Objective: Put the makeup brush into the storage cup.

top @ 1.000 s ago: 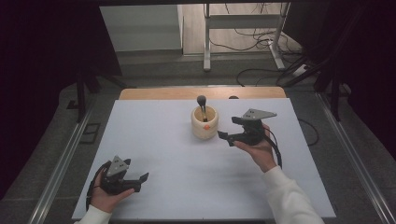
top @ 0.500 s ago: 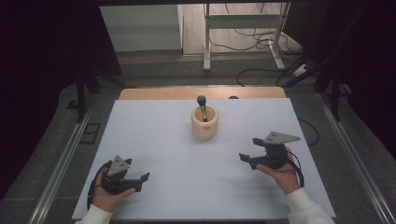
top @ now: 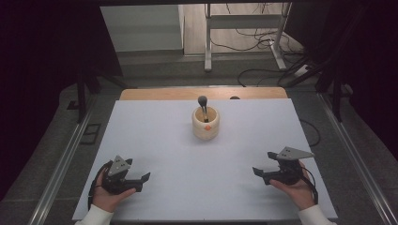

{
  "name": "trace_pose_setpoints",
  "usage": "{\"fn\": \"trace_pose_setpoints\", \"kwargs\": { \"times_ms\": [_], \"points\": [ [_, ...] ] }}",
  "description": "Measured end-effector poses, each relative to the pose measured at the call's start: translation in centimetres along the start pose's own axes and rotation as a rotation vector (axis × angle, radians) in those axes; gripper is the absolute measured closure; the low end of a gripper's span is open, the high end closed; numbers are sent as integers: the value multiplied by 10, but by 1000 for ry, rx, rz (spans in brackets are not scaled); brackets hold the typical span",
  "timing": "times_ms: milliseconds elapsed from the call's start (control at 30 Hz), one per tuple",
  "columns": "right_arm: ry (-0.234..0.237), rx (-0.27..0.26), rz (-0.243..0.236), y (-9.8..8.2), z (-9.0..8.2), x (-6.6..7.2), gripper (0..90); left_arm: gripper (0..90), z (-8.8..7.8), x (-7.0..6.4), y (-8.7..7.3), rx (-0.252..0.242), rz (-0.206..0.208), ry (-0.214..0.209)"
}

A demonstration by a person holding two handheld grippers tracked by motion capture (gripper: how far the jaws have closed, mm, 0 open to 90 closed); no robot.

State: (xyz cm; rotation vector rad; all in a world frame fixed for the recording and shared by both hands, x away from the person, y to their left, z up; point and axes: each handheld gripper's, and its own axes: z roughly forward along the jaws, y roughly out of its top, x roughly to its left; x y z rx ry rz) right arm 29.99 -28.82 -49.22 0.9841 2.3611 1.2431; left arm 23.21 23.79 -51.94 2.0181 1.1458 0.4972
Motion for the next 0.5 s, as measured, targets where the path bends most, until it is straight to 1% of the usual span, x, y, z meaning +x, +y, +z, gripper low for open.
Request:
{"fn": "trace_pose_setpoints", "kwargs": {
  "times_ms": [33, 200, 300, 500],
  "points": [
    [-8, 7, 1, -1, 1, -2, 121, 134, 0, 0, 0, -1, -2, 2],
    [-19, 4, -5, -1, 1, -3, 121, 133, 0, 0, 1, -2, 1, 6],
    [-17, -32, -23, -1, -2, -2, 122, 129, 0, -1, 2, -5, 5, 4],
    [-2, -35, -12, -1, 1, -3, 113, 126, 1, -2, 3, -3, 3, 5]
  ]
}}
